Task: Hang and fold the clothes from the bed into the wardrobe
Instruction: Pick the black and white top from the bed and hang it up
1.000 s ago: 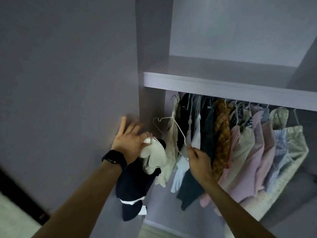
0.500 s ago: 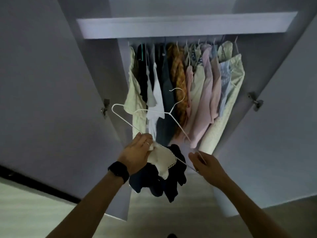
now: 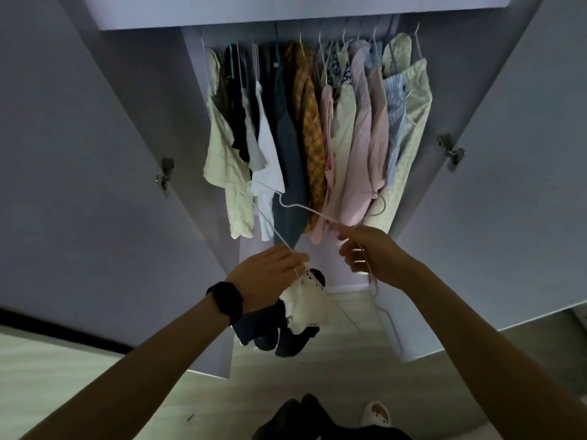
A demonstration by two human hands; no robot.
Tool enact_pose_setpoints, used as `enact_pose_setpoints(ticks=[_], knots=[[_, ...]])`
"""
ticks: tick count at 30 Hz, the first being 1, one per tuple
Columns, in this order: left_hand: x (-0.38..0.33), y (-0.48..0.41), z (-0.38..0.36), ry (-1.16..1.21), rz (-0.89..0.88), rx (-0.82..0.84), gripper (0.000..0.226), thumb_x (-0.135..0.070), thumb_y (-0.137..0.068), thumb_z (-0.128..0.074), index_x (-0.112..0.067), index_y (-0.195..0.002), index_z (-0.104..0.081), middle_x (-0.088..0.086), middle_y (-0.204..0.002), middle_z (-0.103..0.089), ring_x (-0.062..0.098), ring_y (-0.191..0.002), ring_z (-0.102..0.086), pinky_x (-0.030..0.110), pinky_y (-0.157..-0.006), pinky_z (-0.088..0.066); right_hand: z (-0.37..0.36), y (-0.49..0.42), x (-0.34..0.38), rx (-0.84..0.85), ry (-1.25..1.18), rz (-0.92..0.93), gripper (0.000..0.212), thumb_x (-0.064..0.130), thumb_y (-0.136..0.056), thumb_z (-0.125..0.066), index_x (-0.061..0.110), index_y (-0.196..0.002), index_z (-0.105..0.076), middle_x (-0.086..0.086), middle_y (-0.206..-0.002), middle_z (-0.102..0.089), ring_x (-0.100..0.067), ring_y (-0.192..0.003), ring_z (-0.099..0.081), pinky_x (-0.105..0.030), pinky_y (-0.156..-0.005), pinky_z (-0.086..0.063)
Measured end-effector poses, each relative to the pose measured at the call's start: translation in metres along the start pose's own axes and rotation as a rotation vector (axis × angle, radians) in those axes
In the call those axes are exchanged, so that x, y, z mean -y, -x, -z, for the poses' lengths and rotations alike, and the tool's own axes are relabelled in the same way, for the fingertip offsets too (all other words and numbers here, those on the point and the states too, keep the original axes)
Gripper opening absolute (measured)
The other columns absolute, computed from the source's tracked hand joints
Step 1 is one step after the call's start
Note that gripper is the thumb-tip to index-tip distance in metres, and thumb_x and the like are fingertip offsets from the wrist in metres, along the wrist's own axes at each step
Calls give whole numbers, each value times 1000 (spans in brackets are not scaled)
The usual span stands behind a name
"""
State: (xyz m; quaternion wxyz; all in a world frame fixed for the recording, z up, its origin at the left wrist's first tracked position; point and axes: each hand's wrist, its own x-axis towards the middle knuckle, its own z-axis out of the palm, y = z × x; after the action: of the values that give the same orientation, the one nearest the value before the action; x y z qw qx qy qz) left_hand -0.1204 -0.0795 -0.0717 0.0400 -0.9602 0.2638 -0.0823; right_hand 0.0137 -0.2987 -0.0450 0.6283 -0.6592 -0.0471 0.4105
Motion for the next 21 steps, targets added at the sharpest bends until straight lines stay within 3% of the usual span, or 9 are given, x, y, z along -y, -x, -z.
enact_pose_setpoints(ticks=[2,5,8,11,13,15,17,19,21], knots=[[2,-4,5,67,136,23,35,2,-71,-75,-10,-104,-73,10,-154,-43,26,-111,-64,37,-87,-58,2,-5,7,-187,-90,23,41,45,-91,-70,19,-69,-49,5,-49,-37,-10,-41,-31,-20,-37,-29],[8,-7,12,197,350,-11,29,-8,-87,-72,-15,-114,-71,9,-160,-30,26,-100,-64,41,-69,-60,16,1,10,-454,-115,124,51,49,-91,-68,25,-61,-35,6,-50,-27,-11,-42,-24,-21,-39,-23],[11,-14,24,310,508,-67,29,-31,-98,-63,-23,-125,-66,2,-137,-44,21,-91,-62,37,-76,-57,18,16,9,-307,62,175,49,56,-86,-71,26,-59,-43,4,-54,-37,-10,-42,-30,-22,-40,-26],[9,-33,41,502,618,-114,31,-33,-99,-60,-20,-127,-65,-3,-116,-53,13,-94,-59,23,-83,-47,-4,24,3,-163,373,313,42,64,-73,-77,26,-81,-60,8,-72,-65,-3,-58,-60,-13,-54,-46],[7,-44,51,586,624,-130,27,-24,-99,-61,-10,-121,-66,3,-110,-59,19,-98,-61,30,-89,-49,-20,22,-3,-117,491,394,33,61,-70,-79,39,-89,-63,22,-84,-70,6,-76,-65,-9,-63,-49],[7,-49,62,686,655,-159,24,-21,-98,-61,-11,-119,-67,3,-113,-65,20,-105,-63,37,-94,-50,-19,11,-2,-166,574,459,24,44,-84,-75,33,-71,-58,14,-66,-64,1,-63,-59,-12,-57,-41],[13,-45,70,737,746,-208,25,-27,-98,-62,-24,-123,-65,-3,-112,-68,13,-103,-64,23,-90,-50,-2,0,5,-216,506,464,41,32,-92,-70,17,-61,-49,10,-55,-47,-3,-51,-44,-17,-53,-34],[21,-30,75,739,900,-262,24,-28,-96,-65,-34,-120,-63,-6,-102,-70,7,-93,-64,10,-77,-46,17,-8,17,-268,383,401,43,30,-94,-68,2,-65,-53,2,-61,-50,-10,-59,-48,-25,-55,-37],[27,-14,73,730,1029,-260,17,-26,-95,-67,-35,-109,-63,-9,-99,-68,3,-89,-63,10,-73,-44,36,-12,28,-334,315,373,35,28,-96,-65,8,-67,-61,1,-64,-57,-16,-65,-53,-30,-60,-40]])
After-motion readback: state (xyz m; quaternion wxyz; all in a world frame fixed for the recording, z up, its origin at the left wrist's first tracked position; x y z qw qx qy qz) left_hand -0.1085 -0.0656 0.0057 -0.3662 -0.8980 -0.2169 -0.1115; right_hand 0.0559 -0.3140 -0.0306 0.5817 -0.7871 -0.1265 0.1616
